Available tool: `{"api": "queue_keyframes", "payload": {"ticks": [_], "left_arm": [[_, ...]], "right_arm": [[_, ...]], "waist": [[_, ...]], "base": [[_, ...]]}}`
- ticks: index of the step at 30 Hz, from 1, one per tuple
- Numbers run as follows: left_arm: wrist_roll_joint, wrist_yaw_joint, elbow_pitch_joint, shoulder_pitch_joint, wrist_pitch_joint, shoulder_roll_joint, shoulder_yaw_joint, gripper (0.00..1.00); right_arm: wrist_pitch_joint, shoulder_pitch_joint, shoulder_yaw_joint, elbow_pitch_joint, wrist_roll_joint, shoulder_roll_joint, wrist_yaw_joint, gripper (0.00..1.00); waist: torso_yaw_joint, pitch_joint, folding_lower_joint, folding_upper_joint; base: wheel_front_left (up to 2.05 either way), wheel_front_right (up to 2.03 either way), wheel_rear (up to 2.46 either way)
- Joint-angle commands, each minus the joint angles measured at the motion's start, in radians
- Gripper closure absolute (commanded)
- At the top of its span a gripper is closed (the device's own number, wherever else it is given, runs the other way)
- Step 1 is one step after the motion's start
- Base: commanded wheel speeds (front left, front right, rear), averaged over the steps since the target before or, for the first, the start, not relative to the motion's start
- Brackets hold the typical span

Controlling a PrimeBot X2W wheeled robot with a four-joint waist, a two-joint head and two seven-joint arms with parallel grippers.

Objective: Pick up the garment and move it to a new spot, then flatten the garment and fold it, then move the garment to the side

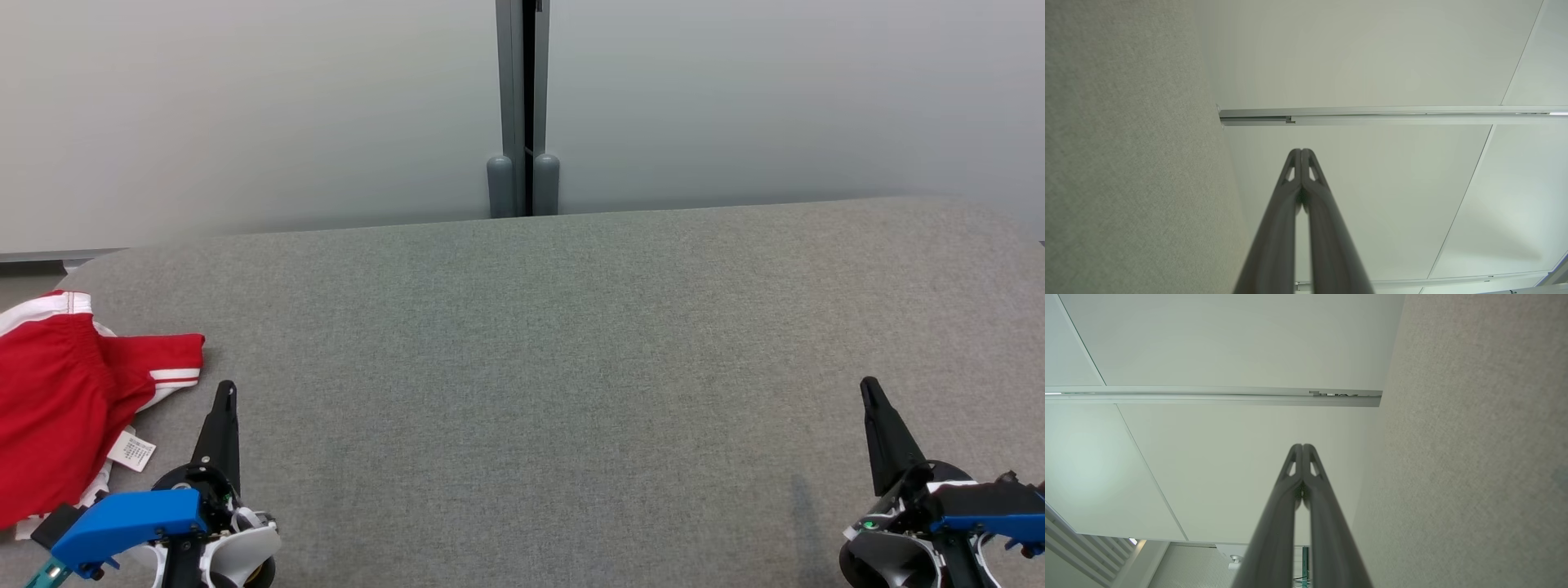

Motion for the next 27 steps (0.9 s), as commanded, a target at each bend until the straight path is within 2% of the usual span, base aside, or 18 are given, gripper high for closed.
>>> {"api": "queue_keyframes", "payload": {"ticks": [1, 27], "left_arm": [[-0.005, -0.004, -0.004, -0.01, 0.003, -0.001, 0.001, 1.0], [-0.005, -0.004, -0.004, -0.01, 0.003, -0.001, 0.001, 1.0]], "right_arm": [[0.002, -0.012, 0.0, 0.001, 0.0, 0.001, 0.0, 1.0], [0.002, -0.012, 0.0, 0.001, 0.0, 0.001, 0.0, 1.0]], "waist": [[0.0, 0.0, 0.0, -0.0001], [0.0, 0.0, 0.0, -0.0001]], "base": [[0.0, 0.0, 0.0], [0.0, 0.0, 0.0]]}}
